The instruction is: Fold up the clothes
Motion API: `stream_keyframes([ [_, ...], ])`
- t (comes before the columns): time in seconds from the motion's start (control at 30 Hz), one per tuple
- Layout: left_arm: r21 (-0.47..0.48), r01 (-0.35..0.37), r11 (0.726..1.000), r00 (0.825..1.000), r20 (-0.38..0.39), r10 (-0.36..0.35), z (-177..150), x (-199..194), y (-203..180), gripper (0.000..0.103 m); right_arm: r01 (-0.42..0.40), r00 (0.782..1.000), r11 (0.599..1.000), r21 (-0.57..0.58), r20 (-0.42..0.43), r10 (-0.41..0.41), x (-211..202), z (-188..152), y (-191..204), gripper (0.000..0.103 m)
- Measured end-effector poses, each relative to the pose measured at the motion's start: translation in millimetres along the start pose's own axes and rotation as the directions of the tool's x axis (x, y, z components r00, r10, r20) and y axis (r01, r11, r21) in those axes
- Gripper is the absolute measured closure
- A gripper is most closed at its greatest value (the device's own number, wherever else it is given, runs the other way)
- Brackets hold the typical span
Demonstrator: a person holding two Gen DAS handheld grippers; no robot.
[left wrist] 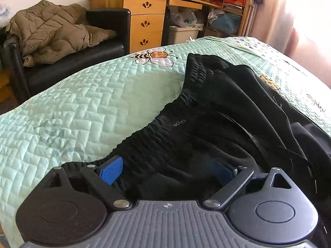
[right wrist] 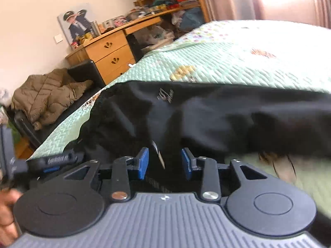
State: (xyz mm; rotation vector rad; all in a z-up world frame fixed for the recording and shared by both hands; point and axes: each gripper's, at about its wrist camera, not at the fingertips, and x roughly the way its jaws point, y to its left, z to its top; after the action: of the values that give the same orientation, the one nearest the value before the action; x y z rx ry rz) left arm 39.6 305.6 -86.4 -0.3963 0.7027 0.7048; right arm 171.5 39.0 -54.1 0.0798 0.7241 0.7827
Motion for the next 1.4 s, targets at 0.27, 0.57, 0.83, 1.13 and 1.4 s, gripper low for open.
stream_keyframes([
  [0.27, 0.036, -0.044, 0.998, 0.999, 0.008, 0.044, 3.0, 15.2, -8.1, 0.001, 0.100, 0.977, 0.995, -0.019, -0.189, -0.101, 101.2, 32.3, -48.0, 0.103],
  [0.57, -0.008, -0.031, 0.999, 0.999, 0.034, 0.031, 5.3, 22.2, 3.5, 0.001, 0.105, 0.989, 0.994, 0.033, -0.109, -0.101, 105.8, 66.8, -49.5, 0.089],
  [0.83, -0.056, 0.003, 0.998, 1.000, 0.022, -0.002, 9.8, 29.4, 19.1, 0.001, 0.342, 0.919, 0.890, -0.301, -0.091, -0.384, 208.4, 94.3, -26.4, 0.079],
  [1.13, -0.037, 0.005, 0.999, 0.996, 0.090, -0.002, 11.4, 21.9, 16.9, 0.004, 0.304, 0.942, 0.923, -0.236, -0.067, -0.328, 241.6, 120.4, 0.8, 0.072],
  [1.4, 0.158, -0.002, 0.987, 0.973, 0.227, -0.035, 8.5, -4.5, -10.1, 0.004, 0.157, 0.974, 0.954, -0.256, -0.118, -0.192, 283.4, 127.7, 42.3, 0.004],
])
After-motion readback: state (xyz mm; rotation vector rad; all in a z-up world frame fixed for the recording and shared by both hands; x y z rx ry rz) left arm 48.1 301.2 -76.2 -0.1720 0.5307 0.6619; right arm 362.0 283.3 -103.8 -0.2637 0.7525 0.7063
